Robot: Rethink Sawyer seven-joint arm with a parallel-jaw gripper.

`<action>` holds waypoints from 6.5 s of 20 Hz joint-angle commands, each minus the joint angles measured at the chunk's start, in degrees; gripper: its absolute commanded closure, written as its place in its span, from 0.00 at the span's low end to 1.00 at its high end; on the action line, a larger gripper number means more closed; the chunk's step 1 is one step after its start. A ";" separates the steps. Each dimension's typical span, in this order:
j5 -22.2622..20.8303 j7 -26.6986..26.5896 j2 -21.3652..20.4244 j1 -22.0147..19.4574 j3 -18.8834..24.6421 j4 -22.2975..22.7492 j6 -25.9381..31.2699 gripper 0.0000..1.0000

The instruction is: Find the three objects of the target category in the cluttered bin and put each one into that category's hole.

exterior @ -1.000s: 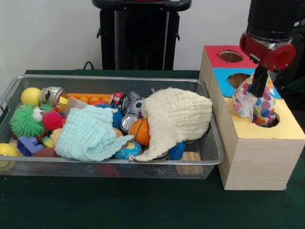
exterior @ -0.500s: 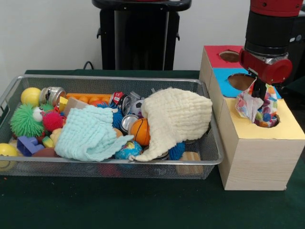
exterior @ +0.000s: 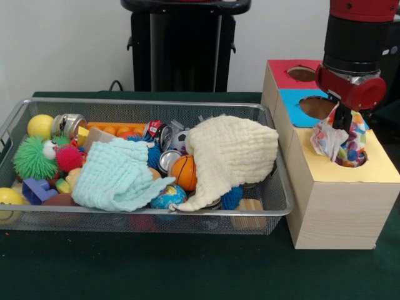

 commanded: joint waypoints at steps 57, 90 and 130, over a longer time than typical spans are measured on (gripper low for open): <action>-8.72 -4.36 6.77 -3.20 1.06 -8.90 15.75 1.00; -6.61 6.04 25.56 -5.48 2.61 -62.12 50.01 1.00; -7.08 1.06 9.36 -5.39 2.19 -24.52 28.27 1.00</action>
